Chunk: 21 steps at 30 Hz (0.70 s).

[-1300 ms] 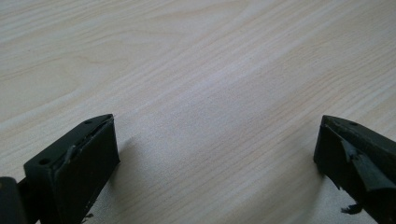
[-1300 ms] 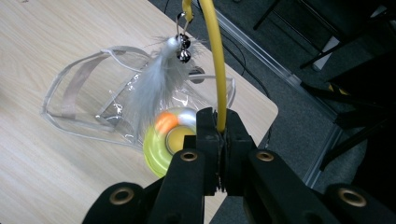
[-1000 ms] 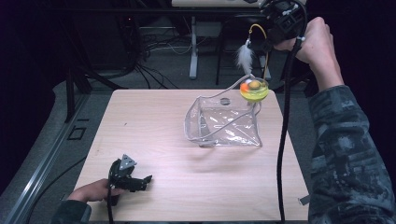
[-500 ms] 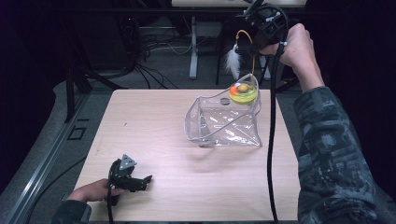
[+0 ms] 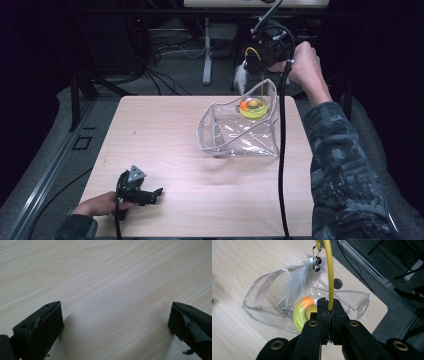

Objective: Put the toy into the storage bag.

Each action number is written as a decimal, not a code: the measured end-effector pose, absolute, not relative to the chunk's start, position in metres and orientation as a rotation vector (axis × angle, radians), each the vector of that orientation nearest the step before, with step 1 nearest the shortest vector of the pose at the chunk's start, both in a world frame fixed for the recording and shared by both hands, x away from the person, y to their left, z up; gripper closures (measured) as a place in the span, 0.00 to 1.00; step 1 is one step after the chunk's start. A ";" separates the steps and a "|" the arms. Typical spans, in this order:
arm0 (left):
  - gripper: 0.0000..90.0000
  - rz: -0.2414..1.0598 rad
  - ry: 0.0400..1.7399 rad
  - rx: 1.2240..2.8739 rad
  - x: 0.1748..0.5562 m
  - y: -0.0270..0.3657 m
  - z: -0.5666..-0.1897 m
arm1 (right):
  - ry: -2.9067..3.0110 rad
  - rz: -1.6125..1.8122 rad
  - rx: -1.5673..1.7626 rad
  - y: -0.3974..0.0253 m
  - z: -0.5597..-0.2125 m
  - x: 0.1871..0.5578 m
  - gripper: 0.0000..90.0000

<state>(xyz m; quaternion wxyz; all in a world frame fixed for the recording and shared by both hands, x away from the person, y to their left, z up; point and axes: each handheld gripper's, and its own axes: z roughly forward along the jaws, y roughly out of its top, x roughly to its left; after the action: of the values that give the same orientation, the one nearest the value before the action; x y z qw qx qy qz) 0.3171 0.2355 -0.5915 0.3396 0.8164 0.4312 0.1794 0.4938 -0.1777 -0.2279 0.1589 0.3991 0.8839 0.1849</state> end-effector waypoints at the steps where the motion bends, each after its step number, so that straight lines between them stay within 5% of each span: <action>1: 0.00 0.467 1.123 2.126 0.317 0.235 -0.591 | 2.535 0.514 1.138 -0.177 -0.231 0.494 0.98; 21: 0.00 0.467 1.123 2.125 0.317 0.235 -0.591 | 2.578 0.522 1.156 -0.188 -0.285 0.496 0.98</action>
<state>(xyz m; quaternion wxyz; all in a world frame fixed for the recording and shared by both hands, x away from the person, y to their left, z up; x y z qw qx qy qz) 0.3171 0.2355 -0.5915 0.3396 0.8164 0.4313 0.1794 0.4961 -0.1877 -0.2848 0.1340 0.3986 0.8892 0.1799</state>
